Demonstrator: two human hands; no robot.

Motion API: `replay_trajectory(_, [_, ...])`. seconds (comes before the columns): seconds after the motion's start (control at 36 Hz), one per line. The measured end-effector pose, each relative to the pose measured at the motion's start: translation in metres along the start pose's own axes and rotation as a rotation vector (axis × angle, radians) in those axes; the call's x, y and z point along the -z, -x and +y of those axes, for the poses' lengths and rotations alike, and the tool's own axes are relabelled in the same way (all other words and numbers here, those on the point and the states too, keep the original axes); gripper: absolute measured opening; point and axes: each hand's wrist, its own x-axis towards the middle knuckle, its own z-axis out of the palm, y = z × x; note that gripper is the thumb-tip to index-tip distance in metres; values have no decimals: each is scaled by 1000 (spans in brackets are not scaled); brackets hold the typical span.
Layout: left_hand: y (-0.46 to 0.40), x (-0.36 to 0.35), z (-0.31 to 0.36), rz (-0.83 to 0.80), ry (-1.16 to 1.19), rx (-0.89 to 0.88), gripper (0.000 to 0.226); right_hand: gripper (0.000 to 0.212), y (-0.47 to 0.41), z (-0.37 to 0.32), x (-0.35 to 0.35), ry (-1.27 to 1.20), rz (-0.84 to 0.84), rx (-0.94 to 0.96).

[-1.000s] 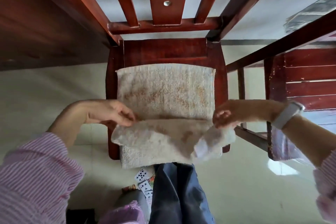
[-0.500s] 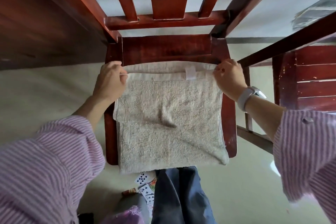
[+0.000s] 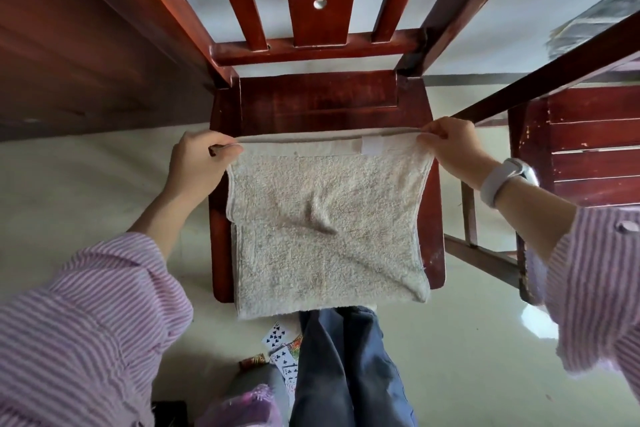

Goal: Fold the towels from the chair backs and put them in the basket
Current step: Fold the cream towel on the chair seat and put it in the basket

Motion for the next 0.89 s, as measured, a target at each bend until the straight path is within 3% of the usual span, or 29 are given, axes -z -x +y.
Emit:
replay_trajectory(0.31, [67,55,38,79,-9,-210,14,13,81,-9,64,175,155,306])
replay_trajectory(0.47, [103,89,69,154,-28,-253,15,10,124,-31,100,172,212,448])
replay_trajectory(0.64, [130,118,93,219,64,-216,11,23,155,-48,133,172,237,536])
replay_trajectory(0.81, [144,135,117,186,105,-146,21,8,166,-57,159,202,263,587])
replay_trajectory(0.89, [144,143,123,193,-14,-290,18,5,167,-61,167,223,242,607])
